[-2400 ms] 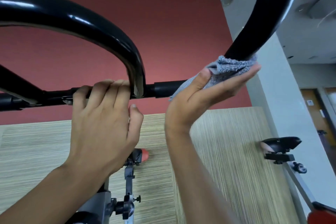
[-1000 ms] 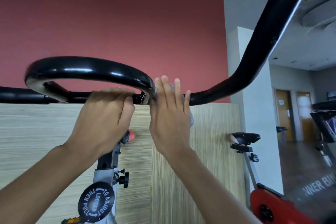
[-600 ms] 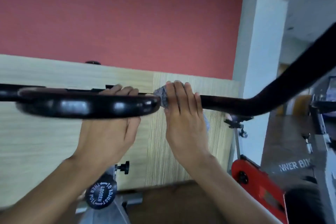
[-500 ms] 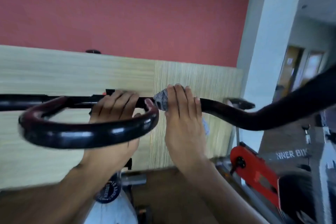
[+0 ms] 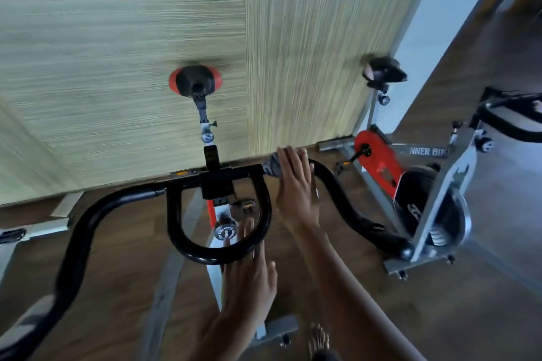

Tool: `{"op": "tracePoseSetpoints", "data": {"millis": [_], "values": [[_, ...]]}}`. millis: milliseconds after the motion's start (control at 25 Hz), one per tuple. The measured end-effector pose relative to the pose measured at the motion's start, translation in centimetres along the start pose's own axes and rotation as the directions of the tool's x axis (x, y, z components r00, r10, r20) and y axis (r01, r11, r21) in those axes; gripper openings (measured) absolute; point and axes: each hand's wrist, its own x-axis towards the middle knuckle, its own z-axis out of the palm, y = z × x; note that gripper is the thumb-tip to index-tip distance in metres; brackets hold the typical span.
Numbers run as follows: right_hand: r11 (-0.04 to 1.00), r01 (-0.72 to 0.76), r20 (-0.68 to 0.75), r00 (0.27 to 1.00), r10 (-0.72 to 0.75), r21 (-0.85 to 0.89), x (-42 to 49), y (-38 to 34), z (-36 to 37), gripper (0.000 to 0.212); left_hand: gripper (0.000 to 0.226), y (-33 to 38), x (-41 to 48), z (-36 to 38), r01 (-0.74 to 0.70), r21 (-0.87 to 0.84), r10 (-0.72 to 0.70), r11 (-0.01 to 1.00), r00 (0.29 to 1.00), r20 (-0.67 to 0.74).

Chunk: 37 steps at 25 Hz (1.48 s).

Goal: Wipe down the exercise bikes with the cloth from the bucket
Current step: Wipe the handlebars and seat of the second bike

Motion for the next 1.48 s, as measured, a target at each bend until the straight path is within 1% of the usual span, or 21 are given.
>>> {"op": "tracePoseSetpoints", "data": {"millis": [40, 120, 200, 280, 360, 440, 480, 560, 600, 680, 720, 800, 840, 920, 1000, 1080, 1160, 1280, 1360, 1440, 1480], "values": [[0.999, -0.042, 0.047, 0.998, 0.042, 0.004, 0.3, -0.4, -0.6, 0.077, 0.071, 0.7, -0.8, -1.0, -0.002, 0.02, 0.0, 1.0, 0.997, 0.072], [0.996, -0.093, 0.13, 0.987, 0.092, 0.001, 0.5, -1.1, -1.6, 0.079, 0.056, 2.6, -1.7, -3.5, 0.004, -0.041, 0.005, 0.999, 0.978, 0.209], [0.99, -0.144, 0.224, 0.964, 0.142, -0.008, 1.0, -1.8, -2.5, 0.078, 0.038, 4.6, -0.3, -6.6, 0.061, -0.13, -0.025, 0.99, 0.966, 0.257], [0.979, -0.203, 0.324, 0.924, 0.202, -0.03, 1.6, -2.6, -3.4, 0.074, 0.029, 6.4, 1.6, -9.9, 0.136, -0.208, -0.08, 0.969, 0.963, 0.255], [0.97, -0.237, 0.439, 0.868, 0.231, -0.042, 2.5, -3.4, -4.3, 0.065, 0.026, 7.3, 3.6, -12.3, 0.183, -0.309, -0.149, 0.933, 0.98, 0.131], [0.954, -0.297, 0.584, 0.768, 0.264, -0.04, 4.2, -3.4, -5.5, 0.059, 0.028, 7.9, 5.8, -12.7, 0.163, -0.435, -0.198, 0.886, 0.979, -0.037], [0.953, -0.296, 0.64, 0.722, 0.262, -0.057, 4.9, -3.1, -6.0, 0.058, 0.034, 8.3, 6.8, -12.2, 0.163, -0.492, -0.242, 0.855, 0.965, -0.101], [0.974, -0.202, 0.717, 0.663, 0.213, -0.102, 6.5, -2.4, -7.2, 0.057, 0.038, 9.0, 8.9, -10.7, 0.184, -0.578, -0.331, 0.795, 0.93, -0.16], [0.981, -0.16, 0.735, 0.652, 0.186, -0.106, 7.3, -2.0, -7.7, 0.055, 0.039, 9.4, 9.9, -9.6, 0.203, -0.603, -0.364, 0.772, 0.918, -0.156], [0.99, -0.109, 0.751, 0.645, 0.141, -0.091, 8.6, -0.9, -8.5, 0.055, 0.045, 10.4, 11.5, -7.3, 0.228, -0.635, -0.397, 0.738, 0.908, -0.135], [0.994, -0.092, 0.75, 0.652, 0.107, -0.062, 9.1, -0.2, -8.8, 0.059, 0.046, 10.8, 12.0, -6.1, 0.222, -0.633, -0.387, 0.742, 0.912, -0.135], [0.996, -0.073, 0.752, 0.658, 0.017, 0.042, 9.5, 1.4, -9.4, 0.067, 0.051, 11.2, 12.8, -3.9, 0.21, -0.579, -0.351, 0.788, 0.925, -0.142], [0.989, -0.101, 0.753, 0.657, -0.017, 0.111, 9.5, 2.0, -9.7, 0.068, 0.053, 11.3, 13.1, -3.0, 0.215, -0.53, -0.334, 0.82, 0.932, -0.138], [0.943, -0.227, 0.752, 0.658, -0.035, 0.242, 8.9, 3.0, -10.4, 0.068, 0.055, 11.6, 13.8, -1.7, 0.228, -0.391, -0.304, 0.892, 0.942, -0.145], [0.881, -0.347, 0.729, 0.685, 0.003, 0.323, 8.2, 3.7, -10.9, 0.064, 0.059, 11.6, 14.5, -0.5, 0.245, -0.223, -0.289, 0.944, 0.938, -0.191], [0.84, -0.441, 0.693, 0.712, 0.113, 0.316, 7.4, 4.8, -11.2, 0.057, 0.058, 11.1, 15.5, 0.6, 0.246, -0.129, -0.272, 0.961, 0.928, -0.256], [0.805, -0.526, 0.667, 0.707, 0.235, 0.273, 6.2, 6.0, -11.8, 0.051, 0.056, 10.3, 16.2, 1.6, 0.217, -0.096, -0.236, 0.971, 0.919, -0.317], [0.762, -0.61, 0.661, 0.667, 0.344, 0.219, 3.6, 6.7, -12.5, 0.047, 0.053, 9.9, 16.4, 2.6, 0.144, -0.129, -0.181, 0.981, 0.923, -0.341], [0.731, -0.641, 0.649, 0.664, 0.372, 0.236, 2.5, 6.2, -12.3, 0.046, 0.05, 10.2, 16.0, 2.8, 0.03, -0.16, -0.083, 0.987, 0.94, -0.33], [0.722, -0.644, 0.628, 0.677, 0.384, 0.253, 2.1, 5.6, -12.2, 0.046, 0.048, 10.2, 16.0, 2.5, -0.148, -0.17, 0.091, 0.974, 0.948, -0.306], [0.722, -0.644, 0.624, 0.679, 0.386, 0.254, 1.9, 5.5, -12.3, 0.047, 0.047, 9.9, 16.2, 2.3, -0.206, -0.162, 0.151, 0.965, 0.943, -0.298]]}}
